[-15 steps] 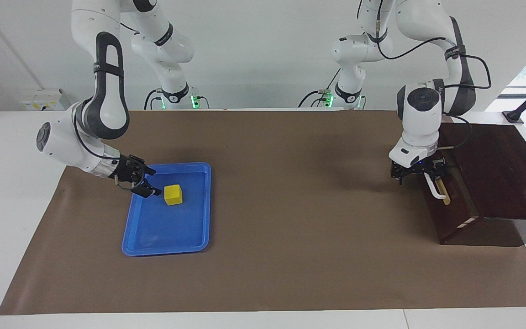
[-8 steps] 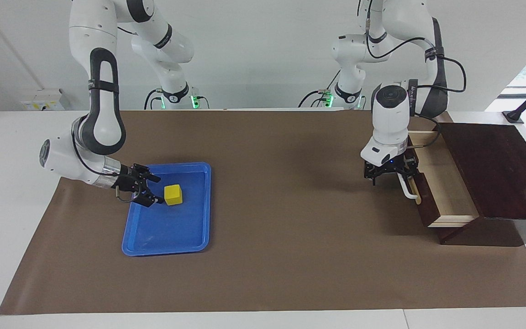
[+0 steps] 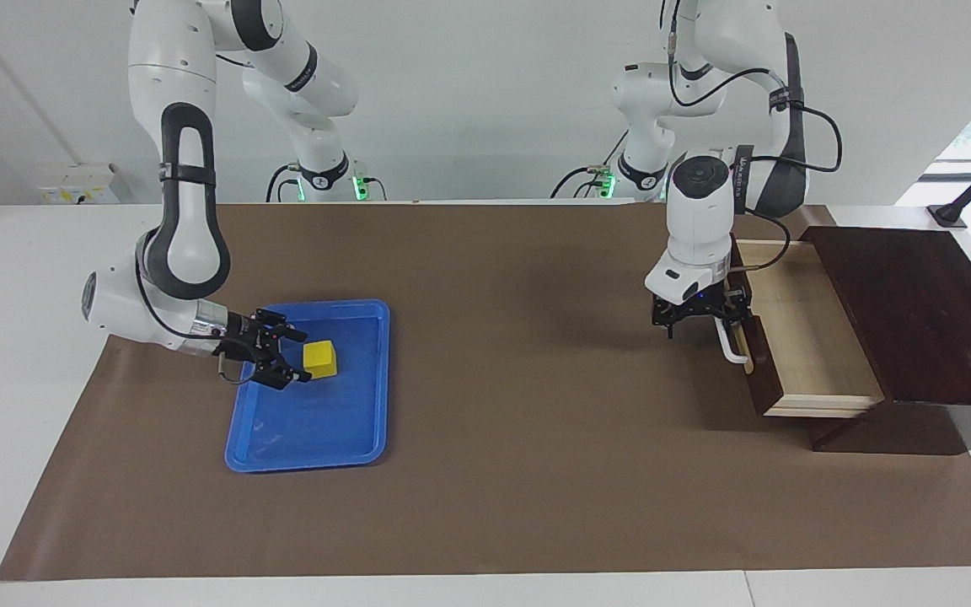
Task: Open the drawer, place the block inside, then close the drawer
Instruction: 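Grasp the yellow block with the right gripper while the left gripper rises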
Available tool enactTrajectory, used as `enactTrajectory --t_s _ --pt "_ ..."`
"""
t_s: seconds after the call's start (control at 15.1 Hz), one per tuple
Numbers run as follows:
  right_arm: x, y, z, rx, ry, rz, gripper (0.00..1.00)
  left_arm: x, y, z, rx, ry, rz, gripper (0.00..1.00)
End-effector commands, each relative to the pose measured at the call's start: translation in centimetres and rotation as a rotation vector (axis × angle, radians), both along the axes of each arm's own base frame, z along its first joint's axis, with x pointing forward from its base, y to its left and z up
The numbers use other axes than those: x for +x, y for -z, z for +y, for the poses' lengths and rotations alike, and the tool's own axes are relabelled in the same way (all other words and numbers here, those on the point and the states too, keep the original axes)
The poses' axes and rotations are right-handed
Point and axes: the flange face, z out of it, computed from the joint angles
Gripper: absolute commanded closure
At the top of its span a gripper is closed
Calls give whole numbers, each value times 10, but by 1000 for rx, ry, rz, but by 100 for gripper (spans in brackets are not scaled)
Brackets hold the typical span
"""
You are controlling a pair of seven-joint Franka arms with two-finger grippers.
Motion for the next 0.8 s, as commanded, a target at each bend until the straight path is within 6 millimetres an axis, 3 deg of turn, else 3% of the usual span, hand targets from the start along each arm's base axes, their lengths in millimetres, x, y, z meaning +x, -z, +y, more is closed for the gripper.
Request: enactTrajectory --t_s 0.0,0.2,0.33,0.46,0.53,0.6,0.66,0.73 --pt "-6 7 3 10 28 18 0 8 -29 -18 11 -46 35 0" --pt "-7 8 3 8 24 14 0 24 -77 -23 -57 -146 94 0" --pt "-7 8 2 9 25 15 0 20 -104 -27 -91 -204 107 0" --pt "-7 8 2 8 25 14 3 5 -153 -41 -92 -292 94 0" --pt "-7 8 3 9 23 14 18 -2 -173 -46 -119 -337 107 0" --pt "-7 8 3 9 21 12 46 -6 -189 -49 -170 -375 129 0" --pt "-7 8 4 9 17 10 70 -9 -194 -53 -196 -399 143 0" --pt "-7 8 5 9 14 7 86 -14 -196 -57 -208 -450 158 0"
